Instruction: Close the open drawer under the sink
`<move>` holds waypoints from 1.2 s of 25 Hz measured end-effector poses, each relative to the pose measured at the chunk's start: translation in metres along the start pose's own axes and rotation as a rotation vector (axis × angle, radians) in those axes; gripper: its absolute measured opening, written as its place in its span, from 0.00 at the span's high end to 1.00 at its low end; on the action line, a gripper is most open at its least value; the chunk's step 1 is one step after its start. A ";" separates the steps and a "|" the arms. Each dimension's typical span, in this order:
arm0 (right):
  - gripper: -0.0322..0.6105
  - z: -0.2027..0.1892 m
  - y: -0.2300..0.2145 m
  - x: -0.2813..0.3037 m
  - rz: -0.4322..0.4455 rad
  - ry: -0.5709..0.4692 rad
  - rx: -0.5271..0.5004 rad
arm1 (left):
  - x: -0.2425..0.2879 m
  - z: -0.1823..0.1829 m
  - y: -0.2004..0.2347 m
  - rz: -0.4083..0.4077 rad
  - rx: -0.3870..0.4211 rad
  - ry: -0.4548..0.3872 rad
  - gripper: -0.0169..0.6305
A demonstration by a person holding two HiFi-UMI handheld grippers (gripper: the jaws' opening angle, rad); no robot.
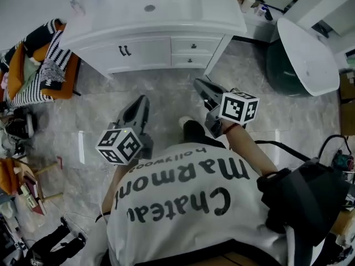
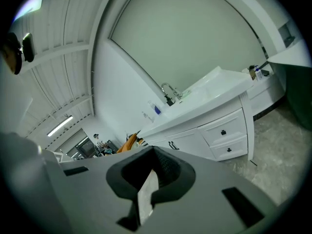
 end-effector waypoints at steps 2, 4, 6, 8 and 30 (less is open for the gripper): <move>0.93 -0.010 0.005 -0.014 -0.024 -0.019 -0.002 | -0.011 -0.007 -0.006 -0.024 0.009 0.011 0.96; 0.93 -0.021 0.006 -0.027 -0.047 -0.041 0.009 | -0.021 -0.015 -0.009 -0.040 0.018 0.020 0.96; 0.93 -0.033 0.006 -0.038 -0.067 -0.051 0.023 | -0.028 -0.023 -0.011 -0.049 0.015 0.028 0.96; 0.93 -0.044 0.007 -0.049 -0.091 -0.049 0.012 | -0.034 -0.030 -0.014 -0.059 0.013 0.034 0.96; 0.93 -0.059 0.021 -0.065 -0.167 -0.041 -0.091 | -0.043 -0.035 -0.020 -0.115 0.043 0.057 0.96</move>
Point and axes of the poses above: the fingertips, and each gripper's own axes: x forward along the fingers, y to its left, z out of its top, the point moved 3 cm from there along -x, backward along the fingers, and after that the axes turned 1 degree about x, right-handed, at the moved point
